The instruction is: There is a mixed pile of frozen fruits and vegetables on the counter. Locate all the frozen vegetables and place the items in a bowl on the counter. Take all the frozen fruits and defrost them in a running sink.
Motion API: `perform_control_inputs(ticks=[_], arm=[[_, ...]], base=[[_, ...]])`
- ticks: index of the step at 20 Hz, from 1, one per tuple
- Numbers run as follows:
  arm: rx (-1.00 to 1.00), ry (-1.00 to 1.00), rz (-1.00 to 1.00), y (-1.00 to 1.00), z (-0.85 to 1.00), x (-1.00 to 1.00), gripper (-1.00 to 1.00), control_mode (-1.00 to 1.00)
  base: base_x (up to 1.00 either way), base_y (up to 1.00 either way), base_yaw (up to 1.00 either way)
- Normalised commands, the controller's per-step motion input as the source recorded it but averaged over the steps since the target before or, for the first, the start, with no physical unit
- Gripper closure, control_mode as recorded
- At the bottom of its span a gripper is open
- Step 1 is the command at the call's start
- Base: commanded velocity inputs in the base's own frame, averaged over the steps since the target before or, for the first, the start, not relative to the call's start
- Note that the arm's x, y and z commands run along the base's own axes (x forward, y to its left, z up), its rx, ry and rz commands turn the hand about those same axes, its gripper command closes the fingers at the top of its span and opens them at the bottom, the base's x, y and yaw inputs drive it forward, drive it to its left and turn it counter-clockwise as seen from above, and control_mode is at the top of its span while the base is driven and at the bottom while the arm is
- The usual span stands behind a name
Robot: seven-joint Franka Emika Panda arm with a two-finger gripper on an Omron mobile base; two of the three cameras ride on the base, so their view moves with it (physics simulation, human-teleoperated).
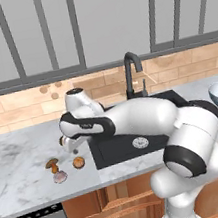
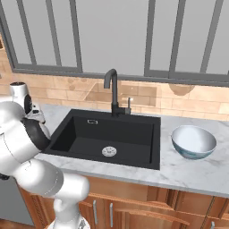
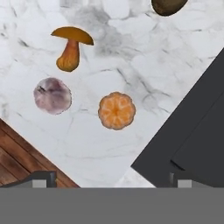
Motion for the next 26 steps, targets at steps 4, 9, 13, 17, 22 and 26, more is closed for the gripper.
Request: perform_control_inputs(ticks=[4, 9, 13, 17, 22, 26], arm=[[0.04, 0.0, 0.0, 0.18, -0.14, 0.03, -1.0, -1.0], [0.0, 0.0, 0.0, 0.19, -0.02, 0.01, -1.0, -1.0], [-0.01, 0.0, 0.0, 0.25, 0.0, -0.06, -1.0, -1.0], [-0.01, 0.01, 0.0, 0.25, 0.0, -0.16, -1.0, -1.0], [-0.02, 0.01, 0.0, 0.25, -0.01, -0.19, -1.0, -1.0], [-0.01, 0.0, 0.0, 0.26, -0.08, -0.2, -1.0, -1.0]], base=[[0.0, 0.0, 0.0], [0.0, 0.0, 0.0], [0.0, 0.0, 0.0], [0.0, 0.0, 0.0], [0.0, 0.0, 0.0], [0.0, 0.0, 0.0]])
